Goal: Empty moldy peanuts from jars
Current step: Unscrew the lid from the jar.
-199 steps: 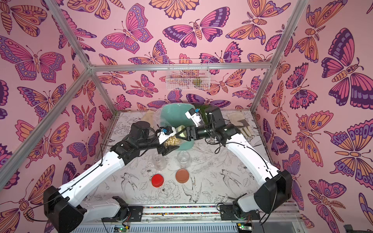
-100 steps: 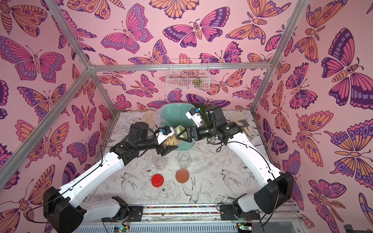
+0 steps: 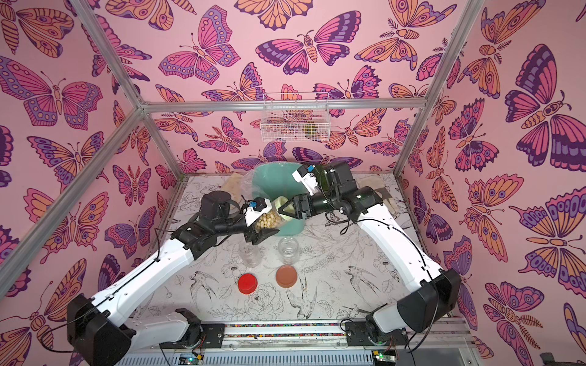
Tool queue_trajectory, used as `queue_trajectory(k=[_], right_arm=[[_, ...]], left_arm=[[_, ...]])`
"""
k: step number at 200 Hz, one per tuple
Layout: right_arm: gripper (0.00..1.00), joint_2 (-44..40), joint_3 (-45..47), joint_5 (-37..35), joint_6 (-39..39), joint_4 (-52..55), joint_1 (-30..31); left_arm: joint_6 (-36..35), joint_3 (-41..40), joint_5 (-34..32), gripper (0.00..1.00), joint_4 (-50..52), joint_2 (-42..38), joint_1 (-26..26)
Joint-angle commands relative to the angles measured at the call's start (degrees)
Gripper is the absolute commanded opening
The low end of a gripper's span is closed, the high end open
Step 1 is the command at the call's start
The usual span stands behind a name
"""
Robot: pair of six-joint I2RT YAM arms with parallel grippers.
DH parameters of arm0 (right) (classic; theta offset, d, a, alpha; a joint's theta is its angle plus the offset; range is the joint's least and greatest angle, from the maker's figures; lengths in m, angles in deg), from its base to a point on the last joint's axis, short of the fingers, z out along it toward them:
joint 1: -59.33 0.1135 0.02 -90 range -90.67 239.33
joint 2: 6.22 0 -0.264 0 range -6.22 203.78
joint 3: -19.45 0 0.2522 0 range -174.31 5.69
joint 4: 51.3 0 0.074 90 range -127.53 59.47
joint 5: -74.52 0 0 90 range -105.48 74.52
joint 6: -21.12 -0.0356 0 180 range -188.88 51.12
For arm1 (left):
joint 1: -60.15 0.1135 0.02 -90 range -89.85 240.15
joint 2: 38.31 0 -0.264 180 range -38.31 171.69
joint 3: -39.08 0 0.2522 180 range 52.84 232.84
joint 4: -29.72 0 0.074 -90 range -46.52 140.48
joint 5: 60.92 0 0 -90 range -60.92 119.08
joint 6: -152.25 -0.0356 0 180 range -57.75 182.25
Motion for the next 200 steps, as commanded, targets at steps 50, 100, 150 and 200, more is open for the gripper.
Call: queue_trajectory(k=[50,100,150,200], right_arm=[[0.91,0.61,-1.17,0.46,1.26,0.54,0.07],[0.91,1.13,-1.81,-1.66,2.61,1.86,1.03],[0.85,1.31,-2.13,-1.77,3.64,2.39,1.39],[0.47,-0.15,-1.66,-1.49,12.78,3.41,1.06]], left_arm=[[0.68,0.19,3.56,0.0,-1.75,-0.79,0.51],[0.69,0.33,3.78,0.0,-1.4,-0.78,0.53],[0.68,0.64,3.95,0.0,-1.32,-0.54,0.52],[-0.25,1.58,6.42,0.0,1.41,-0.24,1.1]])
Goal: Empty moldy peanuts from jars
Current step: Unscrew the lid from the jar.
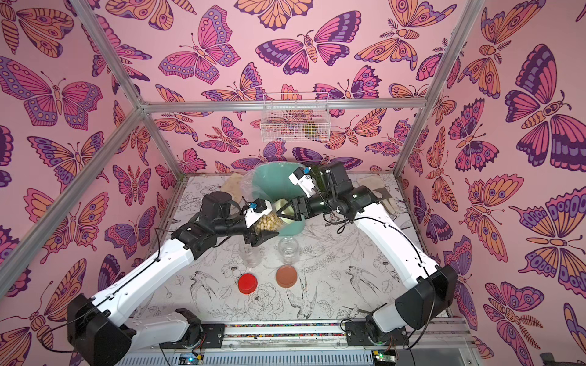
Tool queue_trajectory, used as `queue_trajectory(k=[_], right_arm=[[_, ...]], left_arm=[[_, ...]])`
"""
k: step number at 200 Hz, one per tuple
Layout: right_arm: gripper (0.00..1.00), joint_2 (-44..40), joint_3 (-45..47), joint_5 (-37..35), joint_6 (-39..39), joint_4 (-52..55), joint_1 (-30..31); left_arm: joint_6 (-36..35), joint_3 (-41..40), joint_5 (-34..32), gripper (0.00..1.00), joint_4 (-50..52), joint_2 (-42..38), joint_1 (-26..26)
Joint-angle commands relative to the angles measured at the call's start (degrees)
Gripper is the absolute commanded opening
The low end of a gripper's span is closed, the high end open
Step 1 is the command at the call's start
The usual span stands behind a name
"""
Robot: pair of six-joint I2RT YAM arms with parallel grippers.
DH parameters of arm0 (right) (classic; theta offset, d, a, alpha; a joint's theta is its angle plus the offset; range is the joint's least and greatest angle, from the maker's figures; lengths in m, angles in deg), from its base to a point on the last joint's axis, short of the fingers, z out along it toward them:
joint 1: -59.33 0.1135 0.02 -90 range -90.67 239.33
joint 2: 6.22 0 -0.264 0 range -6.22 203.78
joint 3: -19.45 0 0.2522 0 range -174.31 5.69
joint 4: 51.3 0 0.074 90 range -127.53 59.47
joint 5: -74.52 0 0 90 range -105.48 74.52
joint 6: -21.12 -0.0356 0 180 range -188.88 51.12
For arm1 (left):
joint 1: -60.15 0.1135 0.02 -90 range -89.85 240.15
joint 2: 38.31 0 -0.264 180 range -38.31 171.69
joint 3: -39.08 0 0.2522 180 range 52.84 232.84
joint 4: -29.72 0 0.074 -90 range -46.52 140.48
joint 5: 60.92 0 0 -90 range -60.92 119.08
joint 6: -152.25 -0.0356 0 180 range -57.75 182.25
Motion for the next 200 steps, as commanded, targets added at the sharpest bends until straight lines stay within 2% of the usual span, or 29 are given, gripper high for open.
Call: queue_trajectory(k=[1,29,45,81,107,140,164,179,200], right_arm=[[0.47,-1.26,-1.28,-0.3,9.48,1.35,-0.09],[0.26,-2.17,-0.5,1.6,21.19,2.64,-1.4],[0.19,-2.53,-0.13,1.66,27.43,2.98,-2.26],[0.2,-1.73,-1.49,1.95,39.99,6.47,-2.82],[0.27,-1.14,-2.65,1.96,45.56,7.7,-2.82],[0.49,-1.55,-2.24,0.12,44.86,3.92,-2.31],[0.75,-2.4,-0.87,2.12,39.93,-0.18,-2.03],[1.0,-2.87,-0.12,3.77,37.63,-0.83,-2.03],[0.99,-2.67,-0.44,5.83,34.95,0.82,-2.03]], left_arm=[[0.28,1.68,4.96,0.0,-0.53,-0.27,0.83],[-0.1,2.65,7.49,0.0,1.48,-0.11,1.95],[0.0,3.04,9.0,0.0,2.12,-0.27,2.65],[0.72,3.36,11.99,0.0,2.74,-0.43,3.75],[1.21,3.43,13.68,0.0,2.71,-0.32,4.11],[1.6,3.65,14.71,0.0,2.68,0.24,4.2],[1.56,3.54,14.37,0.0,2.61,0.25,4.19],[1.58,3.32,14.23,0.0,2.37,0.11,4.13],[1.58,3.06,14.01,0.0,1.9,-0.23,4.17]])
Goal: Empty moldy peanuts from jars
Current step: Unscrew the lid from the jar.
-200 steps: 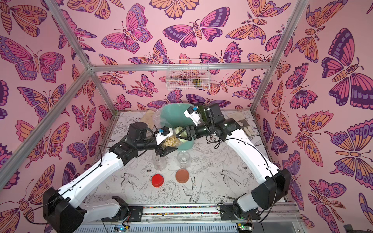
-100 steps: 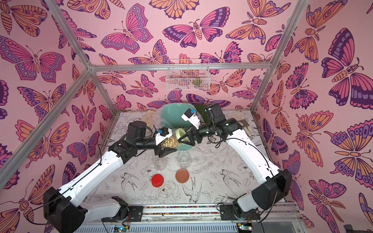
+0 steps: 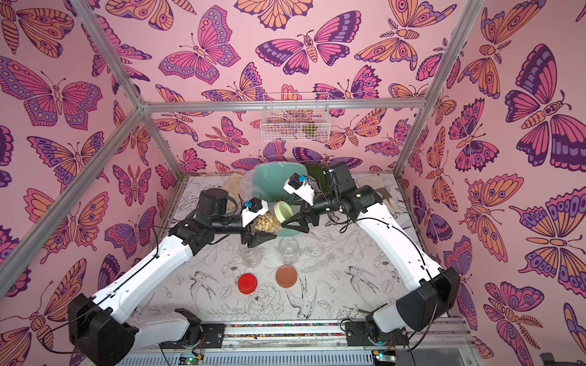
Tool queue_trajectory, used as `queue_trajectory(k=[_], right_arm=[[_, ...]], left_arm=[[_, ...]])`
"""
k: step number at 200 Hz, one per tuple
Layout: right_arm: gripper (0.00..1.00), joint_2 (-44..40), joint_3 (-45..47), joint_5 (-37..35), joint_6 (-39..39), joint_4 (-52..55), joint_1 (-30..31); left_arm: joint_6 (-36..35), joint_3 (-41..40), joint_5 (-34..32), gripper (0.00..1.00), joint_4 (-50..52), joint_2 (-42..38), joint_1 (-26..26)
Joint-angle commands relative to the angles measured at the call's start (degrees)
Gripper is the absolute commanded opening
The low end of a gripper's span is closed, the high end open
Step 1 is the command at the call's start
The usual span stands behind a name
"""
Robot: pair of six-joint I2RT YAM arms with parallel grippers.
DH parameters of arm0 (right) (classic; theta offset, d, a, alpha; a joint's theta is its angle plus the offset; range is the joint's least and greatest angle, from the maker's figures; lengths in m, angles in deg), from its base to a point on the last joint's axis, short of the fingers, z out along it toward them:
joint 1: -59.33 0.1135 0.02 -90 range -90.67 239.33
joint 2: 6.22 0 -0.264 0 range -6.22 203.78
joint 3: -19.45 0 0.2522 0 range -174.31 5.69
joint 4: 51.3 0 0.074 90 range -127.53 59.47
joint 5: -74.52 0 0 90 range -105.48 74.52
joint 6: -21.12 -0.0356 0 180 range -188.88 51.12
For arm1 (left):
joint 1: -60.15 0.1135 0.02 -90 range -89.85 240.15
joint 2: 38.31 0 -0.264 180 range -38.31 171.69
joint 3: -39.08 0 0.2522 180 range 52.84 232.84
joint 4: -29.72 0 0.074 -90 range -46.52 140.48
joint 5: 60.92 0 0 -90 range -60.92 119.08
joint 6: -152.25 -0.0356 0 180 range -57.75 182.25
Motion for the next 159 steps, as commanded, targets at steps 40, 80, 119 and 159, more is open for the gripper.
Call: queue_trajectory(k=[40,80,119,159], right_arm=[[0.99,-2.43,0.77,0.74,-10.15,-1.84,-0.57],[0.99,-4.42,1.25,-5.4,-28.76,-7.01,-0.63],[0.99,-1.82,-1.61,-9.42,-47.44,-3.2,-0.64],[0.99,-1.23,-0.11,-8.0,-57.1,-3.0,0.26]], left_arm=[[2.38,0.81,2.13,0.0,-2.29,-1.78,0.55],[2.33,-0.32,0.07,0.0,-3.84,-2.84,0.57],[1.14,-0.67,-2.13,0.0,-4.2,-3.23,0.52],[0.34,-1.64,-3.9,0.0,-4.52,-3.85,0.57]])
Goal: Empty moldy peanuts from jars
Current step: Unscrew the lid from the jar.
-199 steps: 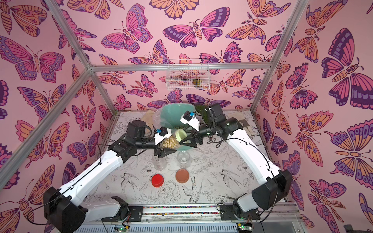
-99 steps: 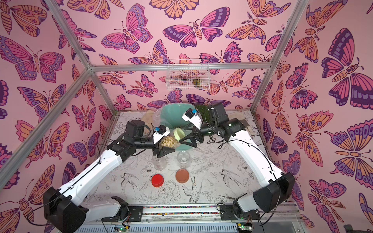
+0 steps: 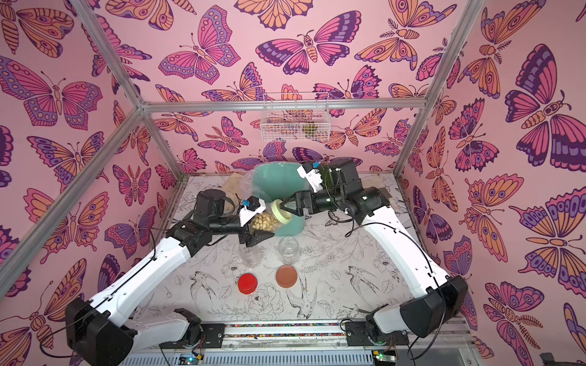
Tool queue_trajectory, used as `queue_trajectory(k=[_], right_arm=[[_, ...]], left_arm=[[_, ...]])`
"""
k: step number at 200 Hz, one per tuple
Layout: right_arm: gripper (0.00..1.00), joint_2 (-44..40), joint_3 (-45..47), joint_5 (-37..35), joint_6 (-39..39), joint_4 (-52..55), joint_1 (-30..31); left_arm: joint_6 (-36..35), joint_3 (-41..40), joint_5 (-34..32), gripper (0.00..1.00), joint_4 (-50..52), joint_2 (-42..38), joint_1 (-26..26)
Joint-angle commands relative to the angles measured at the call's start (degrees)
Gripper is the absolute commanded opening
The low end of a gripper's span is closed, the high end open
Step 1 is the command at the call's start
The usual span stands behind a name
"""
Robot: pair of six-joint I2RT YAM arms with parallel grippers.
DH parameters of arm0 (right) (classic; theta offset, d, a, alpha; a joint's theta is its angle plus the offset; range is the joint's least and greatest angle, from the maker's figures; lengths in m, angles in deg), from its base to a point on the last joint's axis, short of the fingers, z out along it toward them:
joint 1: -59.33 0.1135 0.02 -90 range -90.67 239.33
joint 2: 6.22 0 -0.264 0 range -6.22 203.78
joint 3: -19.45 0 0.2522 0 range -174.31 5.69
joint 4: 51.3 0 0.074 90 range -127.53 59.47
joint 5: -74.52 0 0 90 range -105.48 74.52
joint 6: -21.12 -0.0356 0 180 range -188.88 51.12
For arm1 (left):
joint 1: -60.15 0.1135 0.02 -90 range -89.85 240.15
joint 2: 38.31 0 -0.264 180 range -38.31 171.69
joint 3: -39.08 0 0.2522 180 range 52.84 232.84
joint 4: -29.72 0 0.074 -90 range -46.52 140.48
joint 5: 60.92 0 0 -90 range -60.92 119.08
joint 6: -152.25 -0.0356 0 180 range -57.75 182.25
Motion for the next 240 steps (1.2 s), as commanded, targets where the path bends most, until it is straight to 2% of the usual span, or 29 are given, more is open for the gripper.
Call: queue_trajectory(k=[1,42,109,169,211,240], right_arm=[[0.99,0.58,-0.44,-0.67,-10.09,0.84,0.58],[0.99,0.72,-0.37,-0.64,-13.0,0.27,1.99],[0.99,2.6,-1.14,-2.92,-10.93,1.88,4.92],[0.81,3.13,-1.82,-2.87,-7.95,2.94,4.92],[0.5,2.72,-0.24,-1.39,0.96,2.09,4.14],[0.34,1.16,2.78,1.68,12.04,-1.33,3.78]], left_arm=[[-0.96,-0.44,0.05,0.0,-4.45,-2.3,0.18],[-1.05,-0.63,0.07,0.0,-4.44,-2.06,0.18],[-1.13,-0.69,-0.23,0.0,-4.44,-2.2,0.17],[-0.88,-0.71,0.14,0.0,-4.43,-1.86,0.18],[-0.18,-0.57,1.53,0.0,-4.42,-1.71,0.18],[-0.06,-0.27,2.78,0.0,-3.67,-1.43,0.18]])
